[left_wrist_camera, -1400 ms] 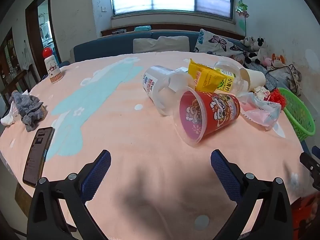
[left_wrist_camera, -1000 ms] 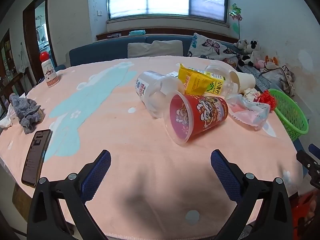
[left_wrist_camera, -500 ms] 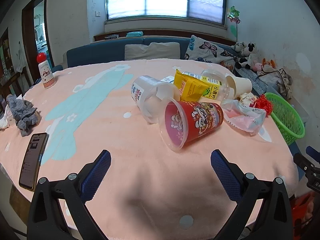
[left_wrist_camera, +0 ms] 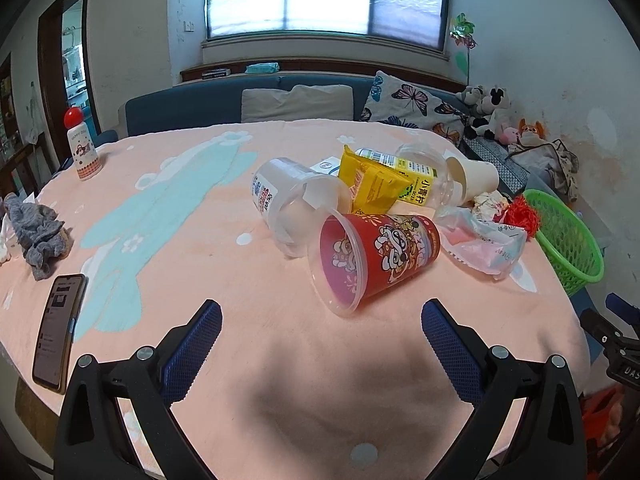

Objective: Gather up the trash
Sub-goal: 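Move both tools toward the trash on the table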

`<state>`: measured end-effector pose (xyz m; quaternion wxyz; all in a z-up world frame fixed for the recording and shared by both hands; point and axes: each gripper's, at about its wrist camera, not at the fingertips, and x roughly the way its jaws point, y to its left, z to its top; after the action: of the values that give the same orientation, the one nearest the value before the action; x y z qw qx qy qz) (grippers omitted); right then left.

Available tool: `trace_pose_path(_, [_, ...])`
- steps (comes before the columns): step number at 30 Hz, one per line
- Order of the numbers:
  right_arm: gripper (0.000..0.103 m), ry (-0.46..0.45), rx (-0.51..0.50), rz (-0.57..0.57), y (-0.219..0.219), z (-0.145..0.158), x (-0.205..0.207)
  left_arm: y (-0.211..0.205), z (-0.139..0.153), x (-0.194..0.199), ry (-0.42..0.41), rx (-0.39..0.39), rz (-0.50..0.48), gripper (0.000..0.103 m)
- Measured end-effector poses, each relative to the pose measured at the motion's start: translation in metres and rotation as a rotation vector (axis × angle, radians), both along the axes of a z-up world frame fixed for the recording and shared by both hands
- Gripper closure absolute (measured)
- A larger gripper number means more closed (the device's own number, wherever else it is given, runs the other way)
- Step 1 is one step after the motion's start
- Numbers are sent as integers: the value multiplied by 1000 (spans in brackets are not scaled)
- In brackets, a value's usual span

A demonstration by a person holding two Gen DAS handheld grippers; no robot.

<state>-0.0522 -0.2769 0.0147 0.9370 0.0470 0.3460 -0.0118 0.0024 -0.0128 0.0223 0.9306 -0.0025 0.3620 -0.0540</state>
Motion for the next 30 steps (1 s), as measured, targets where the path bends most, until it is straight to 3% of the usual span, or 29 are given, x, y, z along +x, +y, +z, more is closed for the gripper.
trace_pose_path(30, [4, -23, -3, 25, -5, 20, 31, -15, 11, 34, 16, -8, -33, 6])
